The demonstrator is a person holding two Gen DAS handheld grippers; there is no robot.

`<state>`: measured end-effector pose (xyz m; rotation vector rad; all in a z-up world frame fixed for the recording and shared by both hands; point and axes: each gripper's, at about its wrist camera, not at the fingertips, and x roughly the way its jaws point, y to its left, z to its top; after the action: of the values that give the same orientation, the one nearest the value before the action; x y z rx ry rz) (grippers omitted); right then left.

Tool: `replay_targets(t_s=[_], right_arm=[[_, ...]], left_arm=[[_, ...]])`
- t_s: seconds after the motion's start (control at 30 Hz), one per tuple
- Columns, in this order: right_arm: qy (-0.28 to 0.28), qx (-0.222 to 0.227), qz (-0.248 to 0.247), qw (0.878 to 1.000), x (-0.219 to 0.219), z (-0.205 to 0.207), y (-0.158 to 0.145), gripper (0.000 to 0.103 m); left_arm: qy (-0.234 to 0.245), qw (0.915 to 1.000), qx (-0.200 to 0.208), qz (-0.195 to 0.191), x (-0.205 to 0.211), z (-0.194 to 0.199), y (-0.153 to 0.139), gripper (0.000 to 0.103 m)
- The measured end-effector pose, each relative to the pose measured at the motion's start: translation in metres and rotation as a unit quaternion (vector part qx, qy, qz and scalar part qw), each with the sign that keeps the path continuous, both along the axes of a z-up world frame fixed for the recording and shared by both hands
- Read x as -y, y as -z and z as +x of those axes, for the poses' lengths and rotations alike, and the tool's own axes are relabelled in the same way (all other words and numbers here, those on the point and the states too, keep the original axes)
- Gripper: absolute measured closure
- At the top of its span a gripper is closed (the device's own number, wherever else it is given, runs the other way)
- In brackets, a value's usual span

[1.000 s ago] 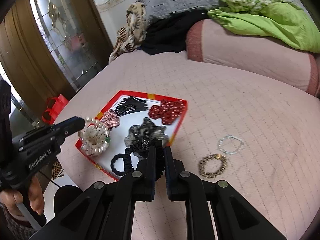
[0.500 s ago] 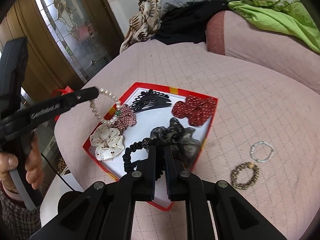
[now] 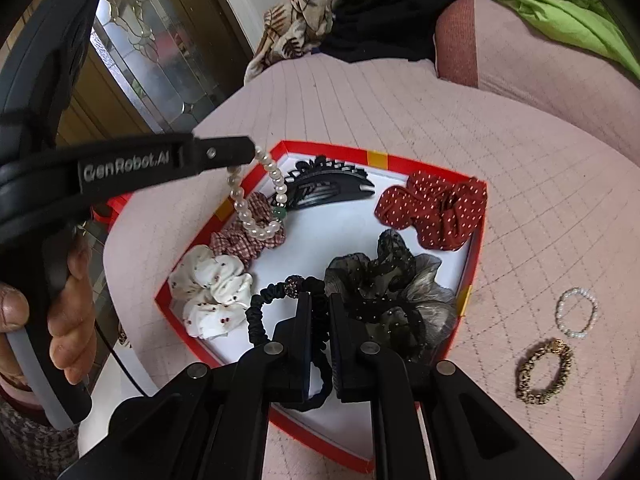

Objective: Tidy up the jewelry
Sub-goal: 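Carry the pearl bracelet and black beaded tie to the tray and release both, then move both tools back toward the blue bead and leopard-print bracelets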

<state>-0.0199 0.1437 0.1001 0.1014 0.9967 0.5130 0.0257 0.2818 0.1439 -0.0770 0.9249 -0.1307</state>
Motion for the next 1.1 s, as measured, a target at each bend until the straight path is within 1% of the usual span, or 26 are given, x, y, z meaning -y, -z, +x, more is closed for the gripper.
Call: replay_targets(t_s=[0.13, 0.27, 0.33, 0.53, 0.7, 0.9, 1.03, 1.1], right_arm=[[0.002, -0.013, -0.005, 1.0, -0.004, 0.006, 0.016, 0.094], [-0.001, -0.02, -0.012, 1.0, -0.007, 0.008, 0.028, 0.094], [-0.003, -0.019, -0.016, 1.0, -0.009, 0.009, 0.031, 0.094], [-0.007, -0.011, -0.032, 0.999, -0.015, 0.013, 0.038, 0.094], [-0.01, -0.008, -0.037, 0.999, -0.018, 0.015, 0.043, 0.093], [-0.014, -0.009, -0.036, 0.999, -0.02, 0.017, 0.046, 0.093], [-0.017, -0.008, -0.032, 0.999, -0.019, 0.014, 0.044, 0.093], [-0.019, -0.009, -0.027, 0.999, -0.019, 0.012, 0.043, 0.091]], left_arm=[[0.012, 0.9998, -0.014, -0.01, 0.004, 0.013, 0.014, 0.094], [0.016, 0.9995, -0.025, 0.001, 0.008, 0.021, 0.027, 0.094], [0.015, 0.9994, -0.03, 0.011, 0.009, 0.023, 0.034, 0.094], [0.002, 0.9973, -0.044, 0.059, 0.008, 0.029, 0.055, 0.094], [-0.007, 0.9951, -0.052, 0.083, 0.006, 0.032, 0.067, 0.094], [-0.012, 0.9942, -0.055, 0.092, 0.004, 0.032, 0.074, 0.093], [-0.014, 0.9946, -0.051, 0.089, 0.005, 0.03, 0.071, 0.093], [-0.019, 0.9948, -0.045, 0.089, 0.005, 0.028, 0.067, 0.093]])
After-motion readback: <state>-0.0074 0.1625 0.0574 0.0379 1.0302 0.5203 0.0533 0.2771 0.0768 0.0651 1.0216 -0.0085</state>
